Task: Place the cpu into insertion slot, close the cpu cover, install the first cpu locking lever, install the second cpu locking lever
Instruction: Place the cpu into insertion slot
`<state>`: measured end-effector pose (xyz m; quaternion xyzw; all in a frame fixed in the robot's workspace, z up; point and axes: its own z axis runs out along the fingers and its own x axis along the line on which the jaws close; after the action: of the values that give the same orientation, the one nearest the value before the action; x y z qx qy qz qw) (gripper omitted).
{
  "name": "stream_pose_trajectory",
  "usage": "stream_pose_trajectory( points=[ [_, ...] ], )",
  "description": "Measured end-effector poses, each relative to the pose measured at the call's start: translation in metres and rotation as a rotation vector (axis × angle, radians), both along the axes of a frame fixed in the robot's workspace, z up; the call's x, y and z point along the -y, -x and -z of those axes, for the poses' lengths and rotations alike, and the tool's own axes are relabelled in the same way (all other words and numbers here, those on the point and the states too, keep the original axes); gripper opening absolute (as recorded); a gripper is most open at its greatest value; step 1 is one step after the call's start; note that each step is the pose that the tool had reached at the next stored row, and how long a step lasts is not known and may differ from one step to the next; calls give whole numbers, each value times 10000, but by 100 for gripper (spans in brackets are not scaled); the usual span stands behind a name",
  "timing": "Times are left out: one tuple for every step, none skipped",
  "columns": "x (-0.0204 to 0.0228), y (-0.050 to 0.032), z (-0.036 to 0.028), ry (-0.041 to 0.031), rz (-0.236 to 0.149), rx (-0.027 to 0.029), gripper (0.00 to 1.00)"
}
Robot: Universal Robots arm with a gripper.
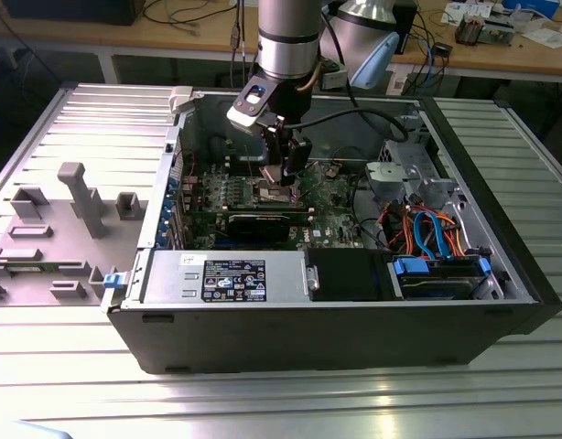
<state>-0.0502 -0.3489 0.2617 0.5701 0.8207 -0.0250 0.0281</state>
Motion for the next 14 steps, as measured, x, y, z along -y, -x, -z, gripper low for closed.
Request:
stream_pose_trajectory(
  points=[
    [0, 0, 0, 0, 10, 0, 55],
    [0, 0, 1, 0, 22, 0, 55],
    [0, 0, 1, 0, 30, 0, 55],
    [0, 0, 1, 0, 38, 0, 55],
    [0, 0, 1, 0, 43, -1, 55],
    [0, 0, 2, 0, 49, 0, 55],
    [0, 0, 2, 0, 57, -1, 55],
    [0, 0, 3, 0, 63, 0, 55],
    [0, 0, 3, 0, 68, 0, 55],
    [0, 0, 3, 0, 81, 0, 55],
    [0, 0, 4, 0, 96, 0, 55],
    [0, 0, 4, 0, 104, 0, 55],
    [0, 0, 4, 0, 111, 0, 55],
    [0, 0, 5, 0, 116, 0, 55]
  ],
)
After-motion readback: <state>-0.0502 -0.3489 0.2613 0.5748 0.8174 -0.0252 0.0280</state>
